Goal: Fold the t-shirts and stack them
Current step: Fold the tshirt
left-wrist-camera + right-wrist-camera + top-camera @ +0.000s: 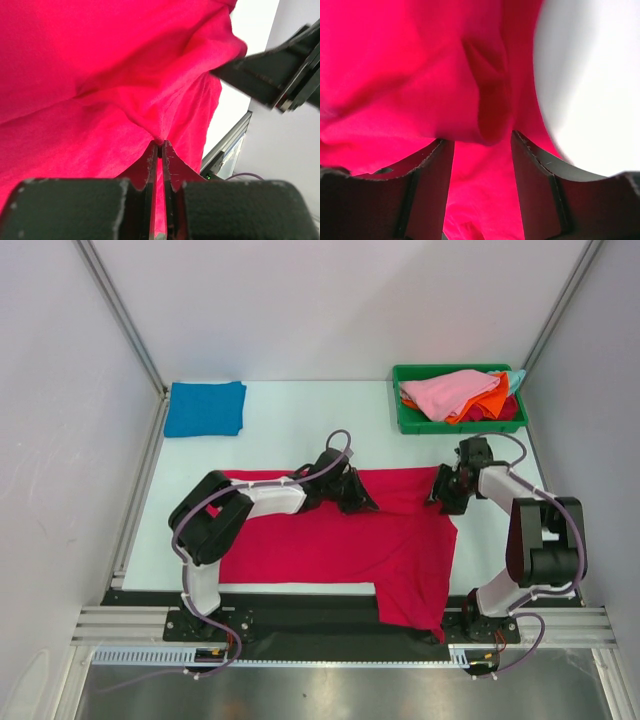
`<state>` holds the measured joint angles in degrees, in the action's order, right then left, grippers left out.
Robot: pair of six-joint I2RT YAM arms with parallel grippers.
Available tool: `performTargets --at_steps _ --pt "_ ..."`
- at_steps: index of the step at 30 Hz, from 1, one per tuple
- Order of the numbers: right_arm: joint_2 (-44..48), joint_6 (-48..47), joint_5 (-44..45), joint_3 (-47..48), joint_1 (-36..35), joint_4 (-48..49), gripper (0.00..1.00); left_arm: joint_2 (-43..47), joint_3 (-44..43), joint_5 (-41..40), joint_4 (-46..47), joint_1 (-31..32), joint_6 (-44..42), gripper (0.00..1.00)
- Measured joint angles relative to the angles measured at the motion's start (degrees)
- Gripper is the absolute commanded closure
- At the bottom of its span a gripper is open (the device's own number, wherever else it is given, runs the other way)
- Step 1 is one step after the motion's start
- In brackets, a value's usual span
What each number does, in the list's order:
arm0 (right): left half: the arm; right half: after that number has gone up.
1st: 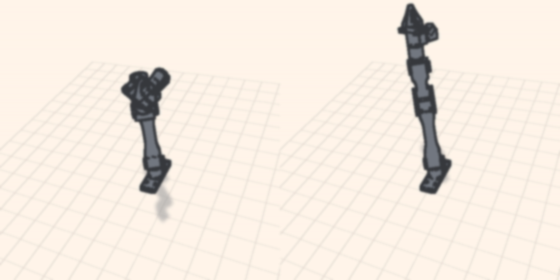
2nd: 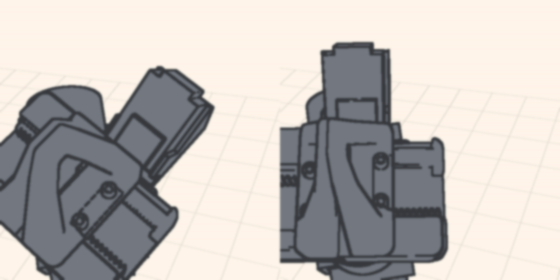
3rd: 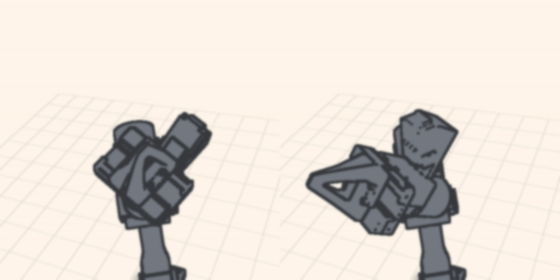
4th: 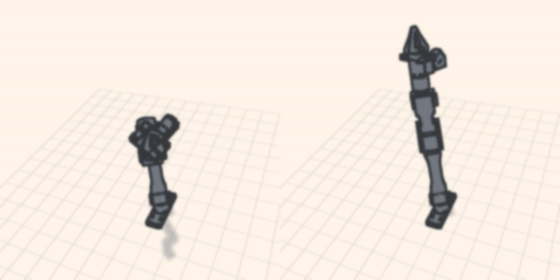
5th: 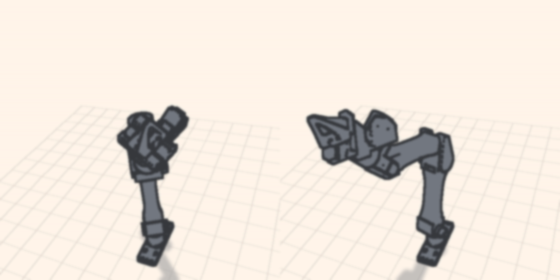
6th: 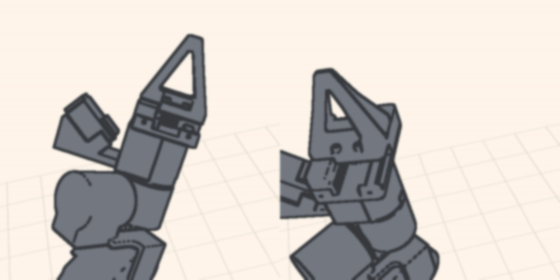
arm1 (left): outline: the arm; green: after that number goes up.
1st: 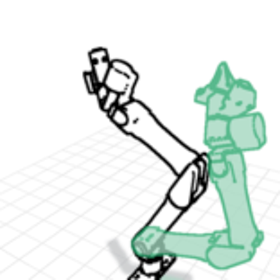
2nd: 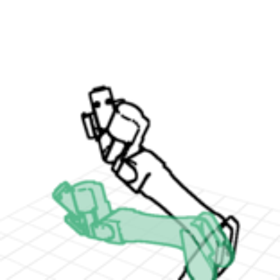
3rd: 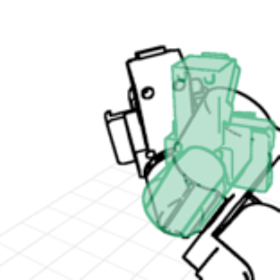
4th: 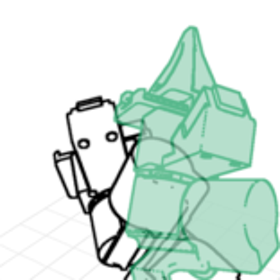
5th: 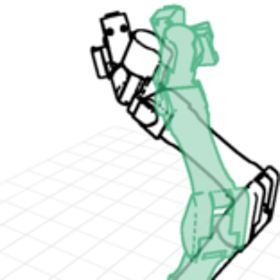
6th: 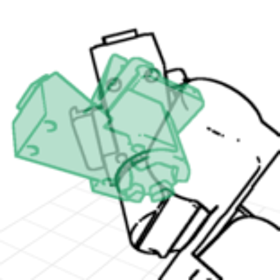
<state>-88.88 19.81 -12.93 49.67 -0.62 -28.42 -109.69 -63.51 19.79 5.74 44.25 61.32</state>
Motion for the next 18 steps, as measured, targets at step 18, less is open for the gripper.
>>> performTargets --at_steps 18 --pt "-9.2 -1.7 -1.7 11.7 0.0 0.8 0.47 -2.1 -1.9 3.6 0.6 -3.4 0.1 0.92"
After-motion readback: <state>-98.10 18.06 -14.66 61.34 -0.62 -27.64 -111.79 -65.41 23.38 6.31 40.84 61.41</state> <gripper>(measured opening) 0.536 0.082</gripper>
